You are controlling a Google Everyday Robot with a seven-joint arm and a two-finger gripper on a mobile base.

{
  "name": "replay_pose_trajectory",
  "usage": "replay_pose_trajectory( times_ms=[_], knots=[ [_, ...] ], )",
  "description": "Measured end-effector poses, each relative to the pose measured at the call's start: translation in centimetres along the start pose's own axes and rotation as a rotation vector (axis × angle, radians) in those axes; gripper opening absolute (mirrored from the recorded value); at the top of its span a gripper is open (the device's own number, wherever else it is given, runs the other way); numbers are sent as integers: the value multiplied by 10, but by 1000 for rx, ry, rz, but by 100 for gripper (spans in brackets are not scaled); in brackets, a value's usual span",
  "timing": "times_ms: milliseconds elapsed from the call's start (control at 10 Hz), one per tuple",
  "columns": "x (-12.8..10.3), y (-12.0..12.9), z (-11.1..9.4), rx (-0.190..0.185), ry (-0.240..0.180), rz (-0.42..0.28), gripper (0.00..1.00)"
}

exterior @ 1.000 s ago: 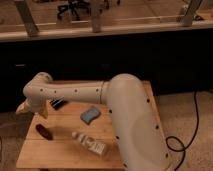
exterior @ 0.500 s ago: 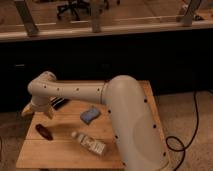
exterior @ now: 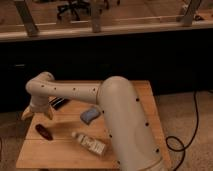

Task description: Place the pepper on the white sponge

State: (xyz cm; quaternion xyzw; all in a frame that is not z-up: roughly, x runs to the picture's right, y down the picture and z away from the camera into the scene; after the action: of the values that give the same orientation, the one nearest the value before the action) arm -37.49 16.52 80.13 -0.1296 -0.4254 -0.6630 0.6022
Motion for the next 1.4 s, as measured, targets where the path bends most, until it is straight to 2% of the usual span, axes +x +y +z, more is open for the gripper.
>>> replay_pose_trajectory(
  times_ms=[400, 700, 1400],
  knots=[
    [-6, -2, 20, -76, -67, -79, 80],
    [-8, 2, 28, -116, -90, -100, 80],
    [-16, 9, 39, -161, -127, -127, 80]
  ],
)
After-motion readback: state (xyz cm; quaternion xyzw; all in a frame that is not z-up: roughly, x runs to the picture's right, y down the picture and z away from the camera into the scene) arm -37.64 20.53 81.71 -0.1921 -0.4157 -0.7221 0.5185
